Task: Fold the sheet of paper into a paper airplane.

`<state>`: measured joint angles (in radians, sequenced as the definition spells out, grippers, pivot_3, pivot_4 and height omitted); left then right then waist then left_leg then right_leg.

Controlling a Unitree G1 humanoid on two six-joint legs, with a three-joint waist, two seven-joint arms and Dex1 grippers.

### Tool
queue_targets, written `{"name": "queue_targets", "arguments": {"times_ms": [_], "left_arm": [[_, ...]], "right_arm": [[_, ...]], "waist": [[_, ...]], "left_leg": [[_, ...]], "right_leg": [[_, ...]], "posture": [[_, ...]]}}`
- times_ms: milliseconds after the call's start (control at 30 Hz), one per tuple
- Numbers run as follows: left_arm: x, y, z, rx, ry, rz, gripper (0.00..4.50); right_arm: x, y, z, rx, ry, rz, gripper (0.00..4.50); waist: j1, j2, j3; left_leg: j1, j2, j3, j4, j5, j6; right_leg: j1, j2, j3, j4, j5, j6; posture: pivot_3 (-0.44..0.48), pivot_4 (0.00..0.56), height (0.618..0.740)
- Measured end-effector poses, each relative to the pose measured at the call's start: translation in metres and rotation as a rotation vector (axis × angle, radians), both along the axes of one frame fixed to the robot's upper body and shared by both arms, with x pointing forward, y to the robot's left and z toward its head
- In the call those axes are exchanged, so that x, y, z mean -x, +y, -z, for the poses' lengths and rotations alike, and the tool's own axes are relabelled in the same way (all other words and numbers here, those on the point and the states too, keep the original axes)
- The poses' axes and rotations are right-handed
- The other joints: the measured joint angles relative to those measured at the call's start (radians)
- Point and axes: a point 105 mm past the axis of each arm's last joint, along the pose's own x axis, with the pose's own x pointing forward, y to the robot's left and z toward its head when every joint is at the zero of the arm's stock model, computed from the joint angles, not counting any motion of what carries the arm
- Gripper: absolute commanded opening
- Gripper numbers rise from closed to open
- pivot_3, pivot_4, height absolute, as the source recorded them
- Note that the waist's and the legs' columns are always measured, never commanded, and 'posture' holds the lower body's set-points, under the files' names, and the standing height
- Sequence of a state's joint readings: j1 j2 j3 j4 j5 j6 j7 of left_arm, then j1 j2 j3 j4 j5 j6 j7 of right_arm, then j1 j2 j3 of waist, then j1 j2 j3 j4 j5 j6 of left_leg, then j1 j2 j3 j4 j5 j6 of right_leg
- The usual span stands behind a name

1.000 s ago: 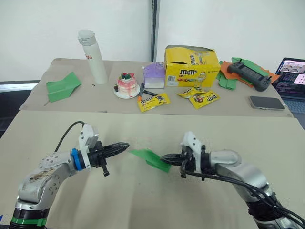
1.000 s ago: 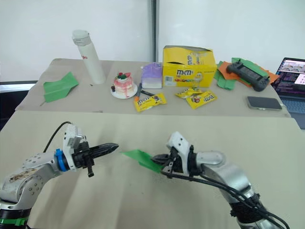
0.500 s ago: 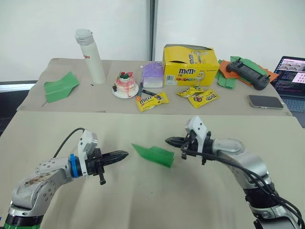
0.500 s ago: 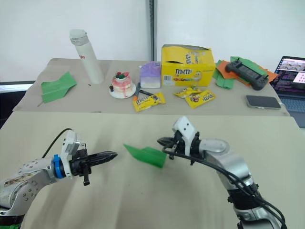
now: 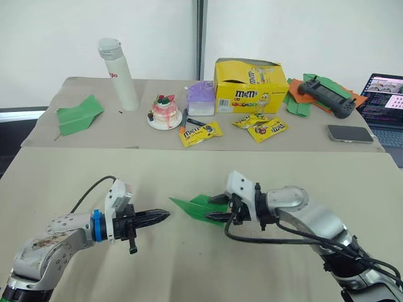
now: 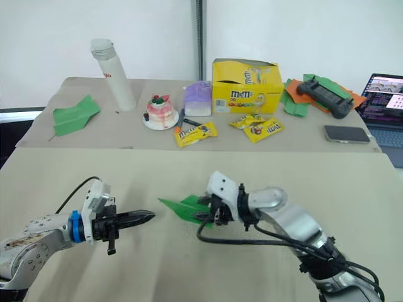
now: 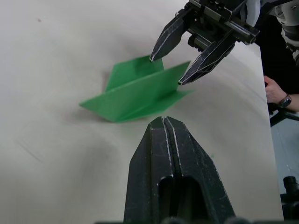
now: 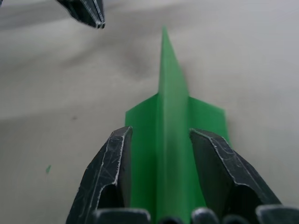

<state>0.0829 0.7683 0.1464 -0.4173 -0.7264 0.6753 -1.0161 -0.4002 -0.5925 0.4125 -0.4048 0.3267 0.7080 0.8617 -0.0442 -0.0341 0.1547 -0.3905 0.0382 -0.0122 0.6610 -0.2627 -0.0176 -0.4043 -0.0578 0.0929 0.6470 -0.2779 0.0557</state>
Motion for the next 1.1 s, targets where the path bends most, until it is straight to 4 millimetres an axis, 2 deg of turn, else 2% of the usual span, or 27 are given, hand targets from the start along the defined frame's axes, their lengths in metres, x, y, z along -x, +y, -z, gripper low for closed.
{"name": "queue_targets", "arguments": {"times_ms": [167,233,333,400,533,567,667,733,767,800,867,933,1100], "left_arm": [[0.0,-0.001,0.002,-0.019,-0.014,0.005,0.0],[0.0,-0.002,0.002,-0.02,-0.014,0.008,0.0],[-0.001,-0.004,0.004,-0.026,-0.014,0.018,0.0],[-0.002,-0.007,0.004,-0.02,-0.016,0.025,0.0],[-0.008,-0.01,0.004,-0.016,-0.035,0.037,0.0],[-0.011,-0.012,0.003,-0.01,-0.043,0.041,0.0],[-0.014,-0.014,0.002,0.006,-0.052,0.037,0.0],[-0.022,-0.021,-0.001,0.037,-0.067,0.04,0.0],[-0.022,-0.023,0.001,0.04,-0.064,0.041,0.0],[-0.024,-0.022,0.004,0.03,-0.054,0.033,0.0],[-0.028,-0.022,0.008,0.017,-0.052,0.018,0.0],[-0.03,-0.026,0.006,0.025,-0.063,0.025,0.0],[-0.03,-0.026,0.008,0.013,-0.065,0.015,0.0]], "right_arm": [[-0.01,0.003,0.002,0.009,-0.022,0.044,0.76],[-0.012,0.002,0.001,0.003,-0.023,0.054,0.01],[-0.019,-0.007,-0.008,-0.028,-0.037,0.1,0.01],[-0.027,-0.024,-0.016,-0.043,-0.048,0.158,0.01],[-0.051,-0.074,-0.036,-0.09,-0.06,0.348,0.01],[-0.062,-0.103,-0.043,-0.093,-0.069,0.45,0.01],[-0.079,-0.162,-0.053,-0.099,-0.088,0.688,0.01],[-0.091,-0.23,-0.049,-0.073,-0.08,0.97,0.01],[-0.089,-0.267,-0.046,-0.045,-0.075,1.115,0.01],[-0.087,-0.29,-0.045,-0.036,-0.076,1.208,0.01],[-0.09,-0.309,-0.043,-0.045,-0.079,1.296,0.01],[-0.093,-0.319,-0.04,-0.052,-0.075,1.343,0.01],[-0.094,-0.332,-0.027,-0.039,-0.059,1.384,0.01]], "waist": [[0.003,0.0,0.0],[0.005,0.0,0.0],[0.006,0.0,0.0],[0.009,0.0,0.0],[0.011,0.0,0.0],[0.015,0.0,0.0],[0.016,0.0,0.0],[0.026,0.0,0.0],[0.03,0.0,0.0],[0.029,0.0,0.0],[0.014,0.0,0.0],[-0.002,0.001,0.0],[-0.009,0.001,0.0]], "left_leg": [[0.0,0.0,0.0,0.0,0.0,0.0],[0.0,0.0,0.0,0.0,0.0,0.0],[0.0,-0.001,0.0,0.0,0.0,0.0],[0.0,-0.001,0.0,0.0,0.0,0.0],[0.0,-0.001,0.0,0.001,0.0,0.0],[0.0,-0.002,0.0,0.001,0.0,0.0],[0.0,-0.002,0.001,0.001,0.0,0.0],[0.0,-0.003,0.001,0.001,0.001,0.001],[0.0,-0.004,0.003,0.001,0.001,0.001],[0.0,-0.003,0.003,0.001,0.001,0.001],[0.001,-0.002,0.005,0.001,0.001,0.001],[0.001,-0.002,0.005,0.001,0.001,0.001],[0.001,-0.003,0.005,0.001,0.001,0.001]], "right_leg": [[0.0,0.0,0.0,0.0,0.0,0.0],[0.0,0.0,0.0,0.0,0.0,0.0],[0.0,-0.001,0.0,0.0,0.0,0.0],[0.001,-0.001,0.0,0.0,0.0,0.0],[0.001,-0.001,0.0,0.0,0.0,0.0],[0.001,-0.001,0.0,0.0,0.0,0.0],[0.001,-0.001,0.0,0.0,0.0,0.0],[0.001,-0.002,0.001,0.0,0.0,0.0],[0.001,-0.003,0.001,0.0,0.0,0.0],[0.001,-0.002,0.002,0.0,0.0,0.0],[0.001,-0.001,0.004,0.001,0.0,0.0],[0.001,-0.001,0.005,0.001,0.001,0.0],[0.001,-0.001,0.005,0.001,0.001,0.001]], "posture": [[0.0,0.15,0.74],[0.0,0.15,0.74],[0.0,0.15,0.74],[0.0,0.15,0.74],[0.0,0.15,0.74],[0.0,0.15,0.74],[0.0,0.15,0.74],[0.0,0.15,0.74],[0.0,0.15,0.74],[0.0,0.15,0.74],[0.0,0.15,0.74],[0.0,0.15,0.74],[0.0,0.15,0.74]]}}
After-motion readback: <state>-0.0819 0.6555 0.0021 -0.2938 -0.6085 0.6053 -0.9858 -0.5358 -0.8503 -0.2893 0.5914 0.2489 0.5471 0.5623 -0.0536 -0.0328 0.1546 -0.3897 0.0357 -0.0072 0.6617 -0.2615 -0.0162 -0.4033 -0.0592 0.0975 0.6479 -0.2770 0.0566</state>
